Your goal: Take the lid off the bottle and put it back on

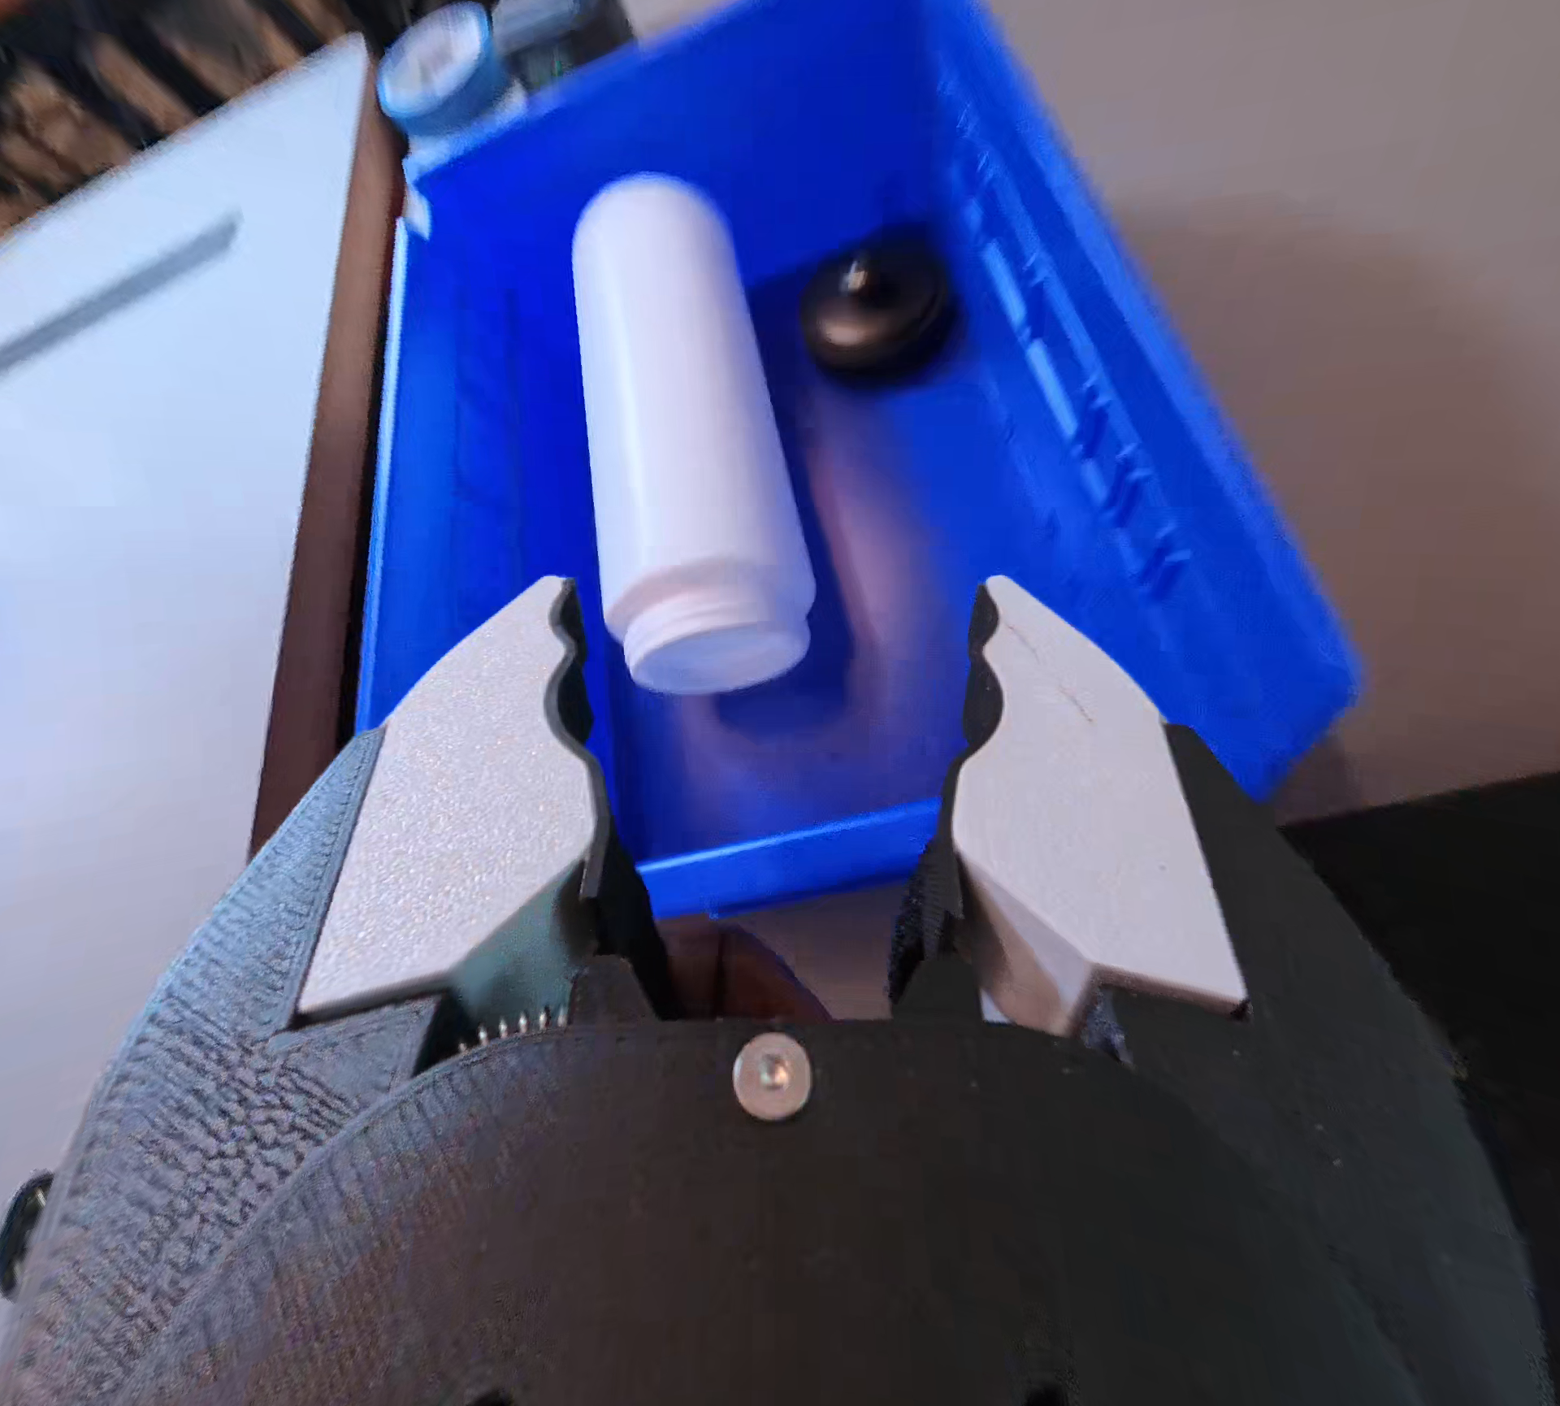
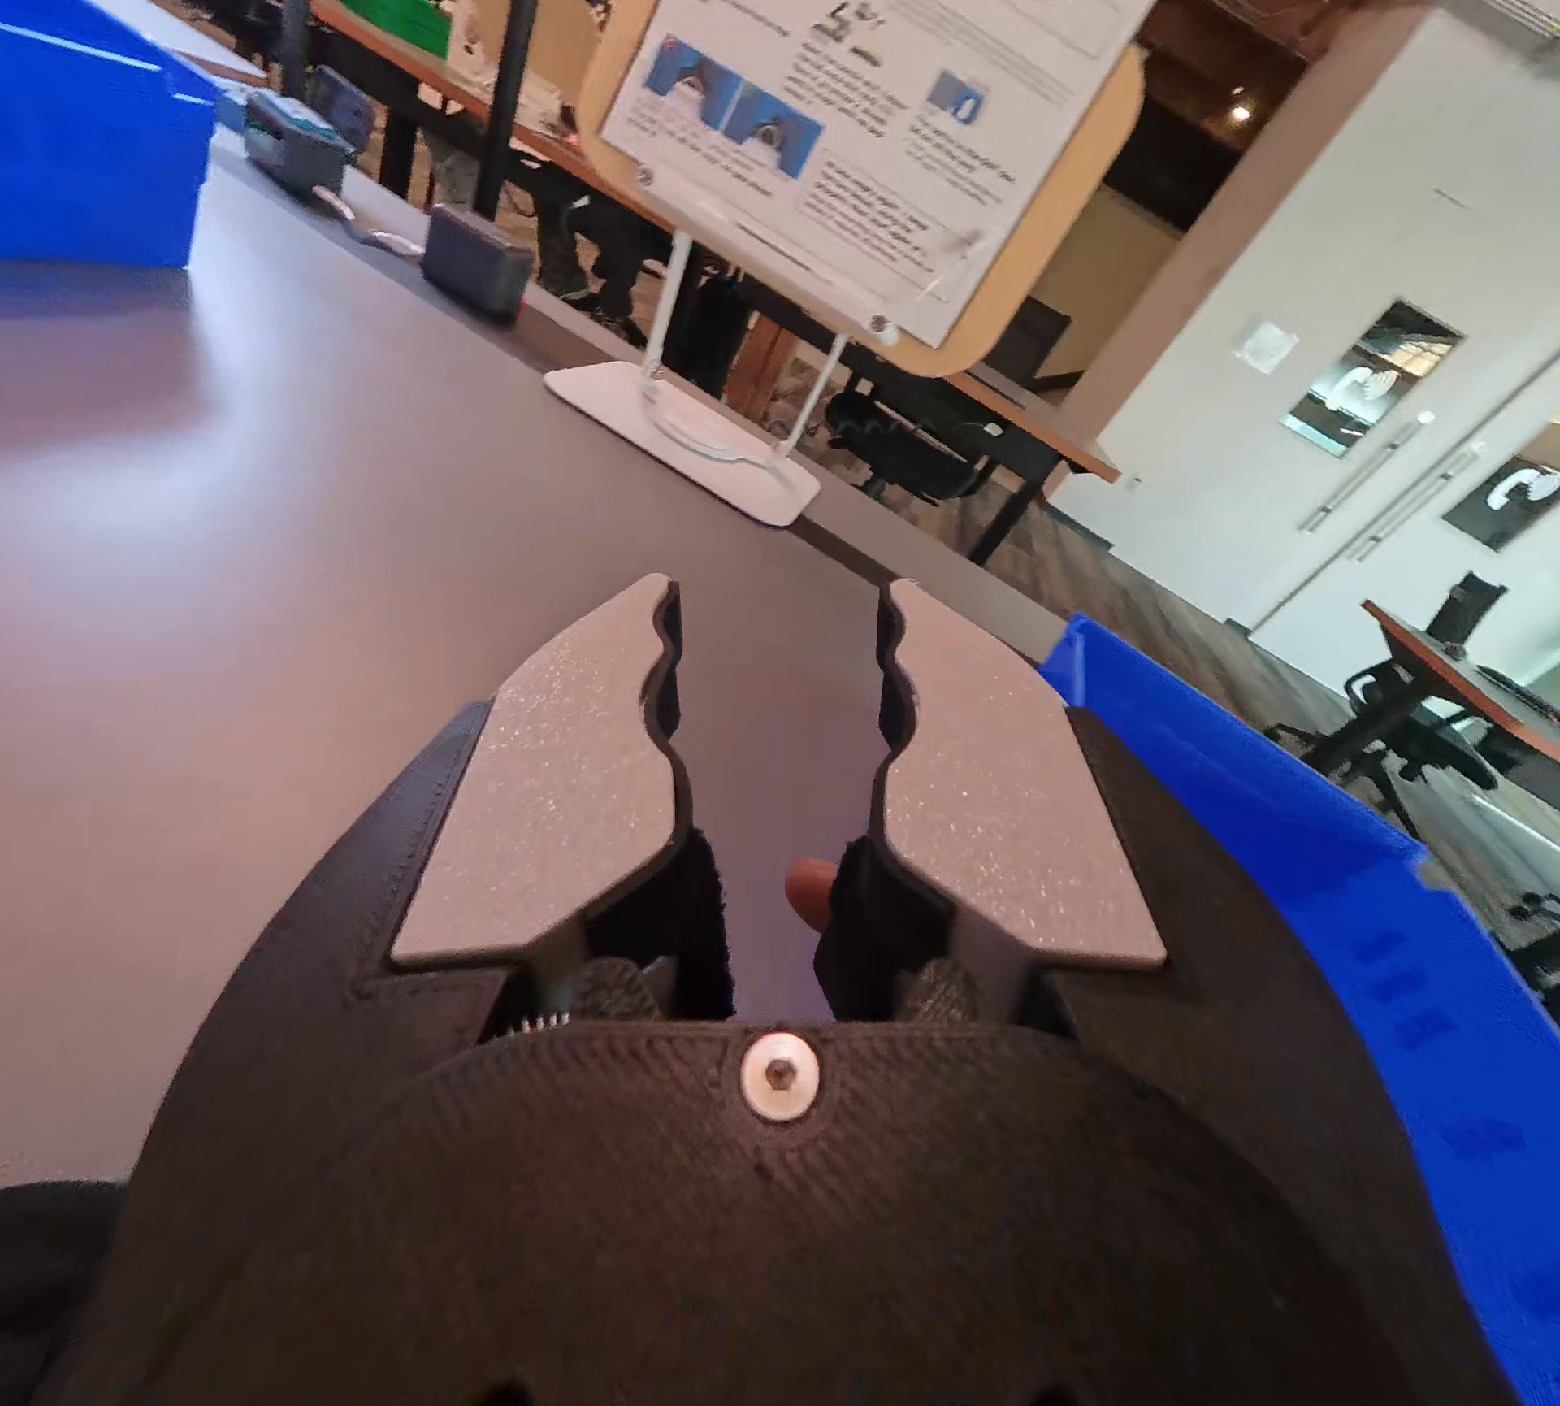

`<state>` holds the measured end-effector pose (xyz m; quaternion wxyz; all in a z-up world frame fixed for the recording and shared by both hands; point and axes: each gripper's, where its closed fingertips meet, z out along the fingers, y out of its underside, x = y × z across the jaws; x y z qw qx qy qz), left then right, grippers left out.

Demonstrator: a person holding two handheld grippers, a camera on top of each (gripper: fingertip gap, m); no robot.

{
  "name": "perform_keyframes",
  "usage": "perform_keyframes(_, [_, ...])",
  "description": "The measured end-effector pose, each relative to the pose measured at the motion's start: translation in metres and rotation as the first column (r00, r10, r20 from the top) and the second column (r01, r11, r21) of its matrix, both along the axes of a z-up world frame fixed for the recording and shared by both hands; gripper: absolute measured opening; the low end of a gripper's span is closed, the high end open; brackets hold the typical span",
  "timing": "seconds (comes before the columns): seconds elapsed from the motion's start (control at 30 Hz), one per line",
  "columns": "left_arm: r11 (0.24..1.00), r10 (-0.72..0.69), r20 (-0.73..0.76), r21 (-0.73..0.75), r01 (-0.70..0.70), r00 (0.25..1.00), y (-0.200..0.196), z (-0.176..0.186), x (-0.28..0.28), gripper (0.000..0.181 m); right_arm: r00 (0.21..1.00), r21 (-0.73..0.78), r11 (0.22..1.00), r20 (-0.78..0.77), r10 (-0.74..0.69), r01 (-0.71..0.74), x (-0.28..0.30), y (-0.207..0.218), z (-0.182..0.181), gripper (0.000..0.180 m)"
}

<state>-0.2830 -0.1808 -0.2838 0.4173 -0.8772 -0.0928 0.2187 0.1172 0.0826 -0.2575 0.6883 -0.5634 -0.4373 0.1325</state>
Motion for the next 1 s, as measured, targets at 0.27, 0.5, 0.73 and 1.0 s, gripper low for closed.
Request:
perform_keyframes(0.27, [0.959, 0.224, 0.008, -0.182, -0.219, 0.974, -0.015, -0.060, -0.054, 0.087, 0.997, 0.025, 0.999, 0.068, 0.028, -0.030, -0.010, -0.001, -0.015, 0.041])
perform_keyframes(0.5, [0.946, 0.289, 0.024, -0.163, -0.281, 0.957, -0.017, -0.068, -0.066, 0.075, 0.999, -0.054, 0.998, -0.005, 0.040, -0.040, -0.006, 0.005, -0.018, 0.039])
perform_keyframes(0.73, [0.940, 0.274, 0.013, -0.214, -0.265, 0.962, -0.015, -0.076, -0.072, 0.067, 0.999, -0.041, 0.999, 0.012, 0.034, -0.034, -0.006, 0.005, -0.020, 0.039])
perform_keyframes(1.0, [0.979, 0.158, -0.081, -0.114, -0.167, 0.984, -0.007, -0.030, -0.062, 0.067, 0.999, -0.046, 0.998, 0.017, 0.035, -0.034, -0.005, 0.006, -0.021, 0.039])
